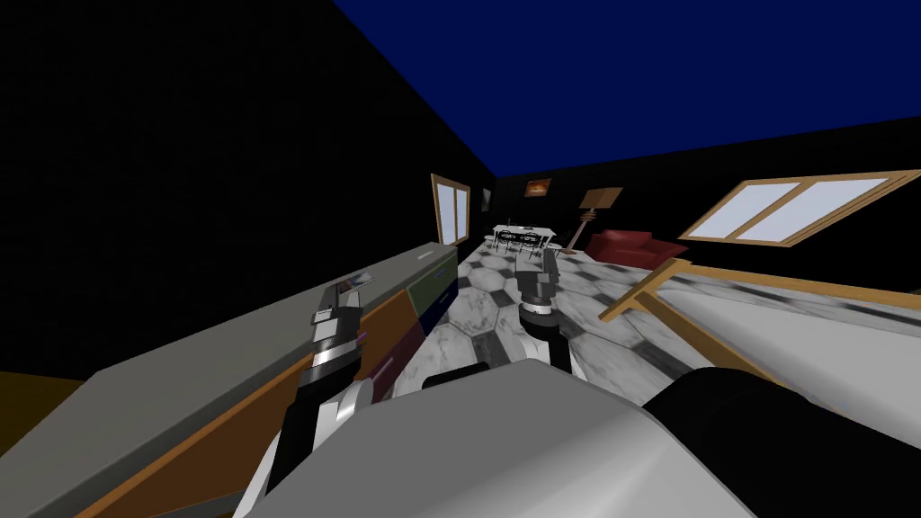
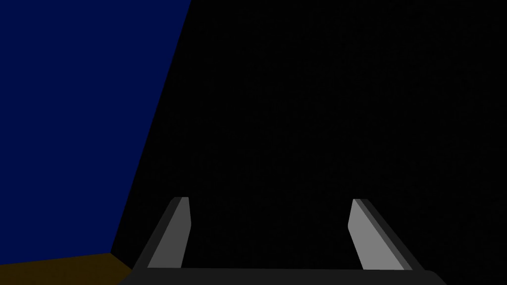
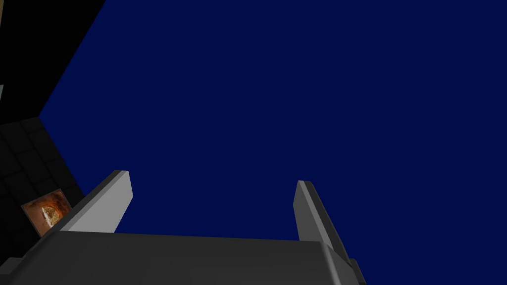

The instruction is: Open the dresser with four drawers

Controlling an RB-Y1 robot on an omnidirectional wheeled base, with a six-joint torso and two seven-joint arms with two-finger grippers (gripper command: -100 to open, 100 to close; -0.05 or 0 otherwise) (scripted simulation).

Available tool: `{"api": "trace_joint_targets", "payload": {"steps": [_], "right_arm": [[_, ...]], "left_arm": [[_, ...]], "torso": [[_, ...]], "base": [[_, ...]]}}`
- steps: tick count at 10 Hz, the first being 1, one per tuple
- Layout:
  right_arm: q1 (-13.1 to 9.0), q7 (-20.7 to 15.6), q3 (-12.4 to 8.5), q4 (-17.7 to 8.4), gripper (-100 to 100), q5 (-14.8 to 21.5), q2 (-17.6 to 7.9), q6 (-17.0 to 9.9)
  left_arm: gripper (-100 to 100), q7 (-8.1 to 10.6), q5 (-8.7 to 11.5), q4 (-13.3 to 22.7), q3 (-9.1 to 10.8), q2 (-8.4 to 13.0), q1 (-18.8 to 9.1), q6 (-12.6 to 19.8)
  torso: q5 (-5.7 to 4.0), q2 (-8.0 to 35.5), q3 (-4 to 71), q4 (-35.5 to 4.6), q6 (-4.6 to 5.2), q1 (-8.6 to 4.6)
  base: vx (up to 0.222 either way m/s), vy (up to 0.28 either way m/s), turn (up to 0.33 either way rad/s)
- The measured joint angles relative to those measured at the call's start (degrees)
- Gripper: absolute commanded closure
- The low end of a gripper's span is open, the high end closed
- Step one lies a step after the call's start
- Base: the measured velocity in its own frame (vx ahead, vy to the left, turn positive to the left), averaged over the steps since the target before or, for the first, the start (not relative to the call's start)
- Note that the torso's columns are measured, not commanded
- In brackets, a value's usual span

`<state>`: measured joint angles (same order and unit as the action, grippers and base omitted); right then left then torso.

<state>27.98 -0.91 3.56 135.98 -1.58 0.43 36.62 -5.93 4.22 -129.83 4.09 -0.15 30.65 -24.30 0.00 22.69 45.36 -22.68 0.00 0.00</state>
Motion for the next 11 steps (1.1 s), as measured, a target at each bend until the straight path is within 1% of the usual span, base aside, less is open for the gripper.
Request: {"api": "trace_joint_targets", "payload": {"steps": [3, 4, 5, 6, 8, 10, 11], "right_arm": [[0.0, 0.0, 0.0, 0.0, 0, 0.0, 0.0, 0.0], [0.0, 0.0, 0.0, 0.0, 0, 0.0, 0.0, 0.0], [0.0, 0.0, 0.0, 0.0, 0, 0.0, 0.0, 0.0], [0.0, 0.0, 0.0, 0.0, 0, 0.0, 0.0, 0.0], [0.0, 0.0, 0.0, 0.0, 0, 0.0, 0.0, 0.0], [0.0, 0.0, 0.0, 0.0, 0, 0.0, 0.0, 0.0], [0.0, 0.0, 0.0, 0.0, 0, 0.0, 0.0, 0.0]], "left_arm": [[0, 0.00, 0.0, 0.0, 0.00, 0.0, 0.0, 0.0], [-100, 0.00, 0.0, 0.0, 0.00, 0.0, 0.0, 0.0], [-100, 0.10, 0.2, 0.4, 0.19, 1.2, -0.2, 0.2], [-100, 0.31, 0.4, 0.8, 0.46, 2.5, -0.3, 0.4], [-100, 0.69, 1.0, 2.9, 1.07, 4.9, -1.3, 0.9], [-100, 1.05, 1.6, 4.9, 1.48, 6.1, -1.8, 1.1], [-100, 1.38, 2.0, 5.8, 2.03, 6.6, -2.2, 1.5]], "torso": [[0.00, 12.7, 25.4, -12.7, 0.00, 0.00], [0.00, 16.9, 33.8, -16.9, 0.00, 0.00], [-0.02, 18.7, 37.8, -18.8, 0.00, -0.09], [-0.05, 19.3, 39.0, -19.3, 0.00, -0.16], [-0.04, 19.3, 39.4, -19.5, 0.00, -0.12], [0.02, 19.6, 39.2, -19.6, 0.00, 0.06], [0.00, 19.6, 39.2, -19.6, 0.00, 0.00]], "base": [[0.000, 0.000, 0.000], [0.044, -0.035, 0.033], [0.057, -0.071, 0.043], [0.119, -0.110, 0.077], [0.147, -0.104, 0.064], [0.149, -0.104, 0.064], [0.128, -0.129, 0.077]]}}
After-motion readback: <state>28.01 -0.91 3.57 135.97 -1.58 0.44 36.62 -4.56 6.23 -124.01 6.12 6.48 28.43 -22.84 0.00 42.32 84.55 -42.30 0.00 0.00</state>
